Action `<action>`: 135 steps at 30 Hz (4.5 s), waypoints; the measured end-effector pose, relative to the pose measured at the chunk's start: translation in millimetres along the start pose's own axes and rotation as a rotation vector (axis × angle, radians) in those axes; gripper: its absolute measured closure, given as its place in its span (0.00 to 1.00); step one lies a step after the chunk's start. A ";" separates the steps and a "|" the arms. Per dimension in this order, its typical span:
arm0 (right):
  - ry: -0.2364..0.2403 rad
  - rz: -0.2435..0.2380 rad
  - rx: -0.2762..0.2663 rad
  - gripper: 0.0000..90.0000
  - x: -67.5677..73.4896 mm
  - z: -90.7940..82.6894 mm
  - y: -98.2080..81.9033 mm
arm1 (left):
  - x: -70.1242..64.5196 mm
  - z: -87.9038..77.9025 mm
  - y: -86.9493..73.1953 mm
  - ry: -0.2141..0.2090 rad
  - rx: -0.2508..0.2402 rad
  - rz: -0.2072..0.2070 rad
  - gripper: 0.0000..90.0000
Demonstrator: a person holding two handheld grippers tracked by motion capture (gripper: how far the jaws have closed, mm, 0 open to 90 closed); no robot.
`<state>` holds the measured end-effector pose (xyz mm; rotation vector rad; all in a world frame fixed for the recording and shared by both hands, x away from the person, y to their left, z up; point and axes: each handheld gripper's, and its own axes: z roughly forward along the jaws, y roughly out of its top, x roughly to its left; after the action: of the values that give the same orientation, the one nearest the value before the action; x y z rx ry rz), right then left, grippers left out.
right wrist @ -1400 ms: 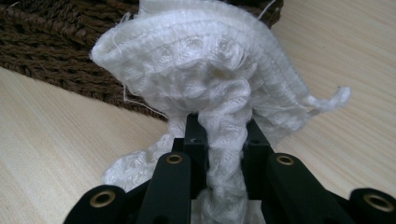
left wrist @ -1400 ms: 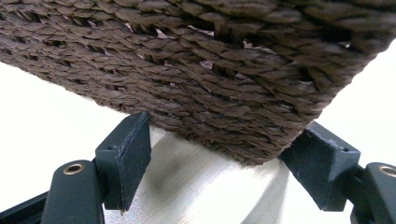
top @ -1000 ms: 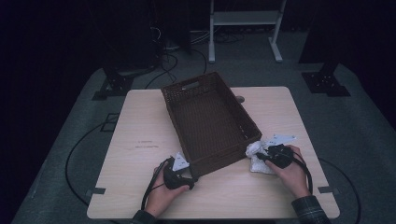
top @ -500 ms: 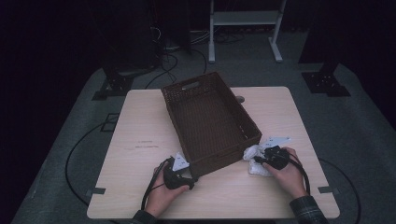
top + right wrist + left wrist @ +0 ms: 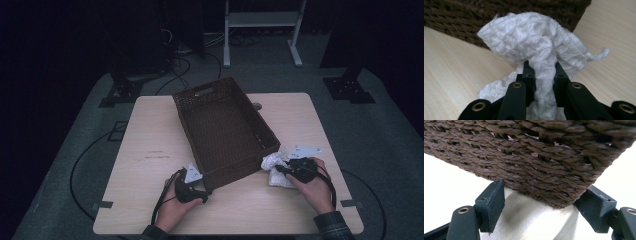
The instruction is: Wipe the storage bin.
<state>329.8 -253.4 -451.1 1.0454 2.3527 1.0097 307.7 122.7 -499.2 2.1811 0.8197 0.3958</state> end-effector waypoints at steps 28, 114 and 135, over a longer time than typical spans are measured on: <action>0.033 -0.042 -0.109 0.85 14.5 -15.0 15.4 | 0.0 0.0 0.0 0.000 -0.001 0.000 0.28; 0.123 -0.083 -0.180 0.84 36.4 -18.4 31.3 | -0.3 0.2 0.2 0.002 0.000 -0.004 0.28; 0.156 -0.094 -0.046 0.85 40.3 21.3 21.4 | 0.0 0.2 0.2 0.001 0.000 -0.001 0.28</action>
<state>326.1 -203.1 -451.5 0.8594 2.4634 1.1407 307.9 122.5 -499.1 2.1807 0.8216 0.3958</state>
